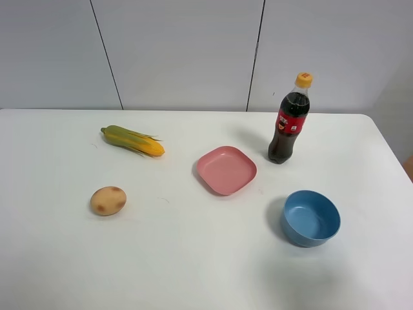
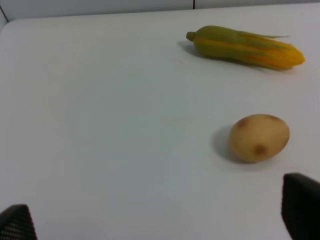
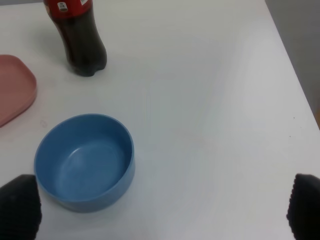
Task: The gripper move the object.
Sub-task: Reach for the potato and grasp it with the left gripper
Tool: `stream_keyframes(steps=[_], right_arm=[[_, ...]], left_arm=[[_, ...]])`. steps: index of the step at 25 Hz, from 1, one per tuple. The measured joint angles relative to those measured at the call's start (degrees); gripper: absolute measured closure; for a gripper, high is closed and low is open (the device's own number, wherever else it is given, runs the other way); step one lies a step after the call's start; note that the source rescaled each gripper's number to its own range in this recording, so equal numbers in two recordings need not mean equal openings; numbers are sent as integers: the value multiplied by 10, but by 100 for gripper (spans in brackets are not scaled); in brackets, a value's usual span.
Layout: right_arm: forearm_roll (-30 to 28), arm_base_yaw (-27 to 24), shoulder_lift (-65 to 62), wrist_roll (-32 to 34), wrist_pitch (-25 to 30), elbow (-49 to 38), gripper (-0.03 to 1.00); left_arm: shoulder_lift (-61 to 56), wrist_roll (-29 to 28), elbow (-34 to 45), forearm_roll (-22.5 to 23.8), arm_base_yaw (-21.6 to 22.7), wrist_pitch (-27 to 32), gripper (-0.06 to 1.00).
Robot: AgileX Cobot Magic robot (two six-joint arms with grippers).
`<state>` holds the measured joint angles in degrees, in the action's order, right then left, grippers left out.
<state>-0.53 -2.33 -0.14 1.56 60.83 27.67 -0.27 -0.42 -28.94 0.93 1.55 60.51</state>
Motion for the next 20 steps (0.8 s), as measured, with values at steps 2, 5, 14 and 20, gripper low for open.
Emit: stream_keyframes(steps=[2, 5, 14, 20], right_arm=[[0, 0, 0, 0, 0, 0, -3], [0, 0, 0, 0, 0, 0, -3], [0, 0, 0, 0, 0, 0, -3], [0, 0, 0, 0, 0, 0, -3]], left_arm=[[0, 0, 0, 0, 0, 0, -6], [0, 0, 0, 0, 0, 0, -6], [0, 0, 0, 0, 0, 0, -6], [0, 0, 0, 0, 0, 0, -6]])
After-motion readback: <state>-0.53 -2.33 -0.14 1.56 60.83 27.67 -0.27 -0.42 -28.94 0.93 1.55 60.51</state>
